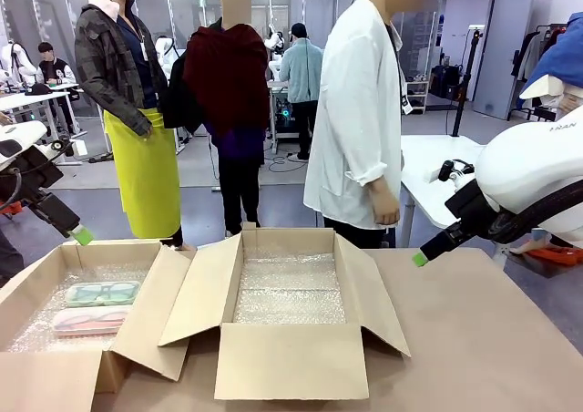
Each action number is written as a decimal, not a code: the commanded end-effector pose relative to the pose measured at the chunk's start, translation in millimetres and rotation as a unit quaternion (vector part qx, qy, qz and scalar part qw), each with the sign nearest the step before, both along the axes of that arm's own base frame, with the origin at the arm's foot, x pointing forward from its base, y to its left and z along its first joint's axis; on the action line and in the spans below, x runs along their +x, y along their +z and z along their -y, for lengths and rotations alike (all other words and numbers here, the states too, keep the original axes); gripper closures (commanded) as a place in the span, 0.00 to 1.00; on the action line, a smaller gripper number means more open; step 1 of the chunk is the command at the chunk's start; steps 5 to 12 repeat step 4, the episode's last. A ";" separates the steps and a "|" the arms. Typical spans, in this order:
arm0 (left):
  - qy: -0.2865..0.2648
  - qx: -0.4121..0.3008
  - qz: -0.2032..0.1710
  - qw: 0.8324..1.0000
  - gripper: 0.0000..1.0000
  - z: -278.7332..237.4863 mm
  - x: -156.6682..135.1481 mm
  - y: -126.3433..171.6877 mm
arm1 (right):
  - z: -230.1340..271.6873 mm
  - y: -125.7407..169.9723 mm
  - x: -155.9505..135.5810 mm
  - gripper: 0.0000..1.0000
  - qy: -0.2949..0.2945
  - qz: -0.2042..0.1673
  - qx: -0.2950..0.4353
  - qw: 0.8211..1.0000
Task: Pack the glasses set securely to prepare it for shipping.
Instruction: Position the Package Box on the left side of the table.
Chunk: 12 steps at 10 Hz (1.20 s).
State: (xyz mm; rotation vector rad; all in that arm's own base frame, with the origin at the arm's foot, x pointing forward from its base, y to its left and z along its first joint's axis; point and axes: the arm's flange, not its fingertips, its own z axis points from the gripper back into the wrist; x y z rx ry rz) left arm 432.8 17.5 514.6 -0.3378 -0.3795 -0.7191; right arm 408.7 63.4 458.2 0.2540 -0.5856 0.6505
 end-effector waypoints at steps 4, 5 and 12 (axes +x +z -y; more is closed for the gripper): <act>0.004 0.005 -0.008 1.000 0.00 -0.5 -0.2 5.0 | -2.4 -0.8 -2.5 0.00 -0.003 0.005 0.000 1.000; 0.004 0.005 -0.008 1.000 0.00 -0.5 -0.2 5.0 | -2.4 -0.8 -2.5 0.00 -0.003 0.005 0.000 1.000; 0.004 0.005 -0.008 1.000 0.00 -0.5 -0.2 5.0 | -2.4 -0.8 -2.5 0.00 -0.003 0.005 0.000 1.000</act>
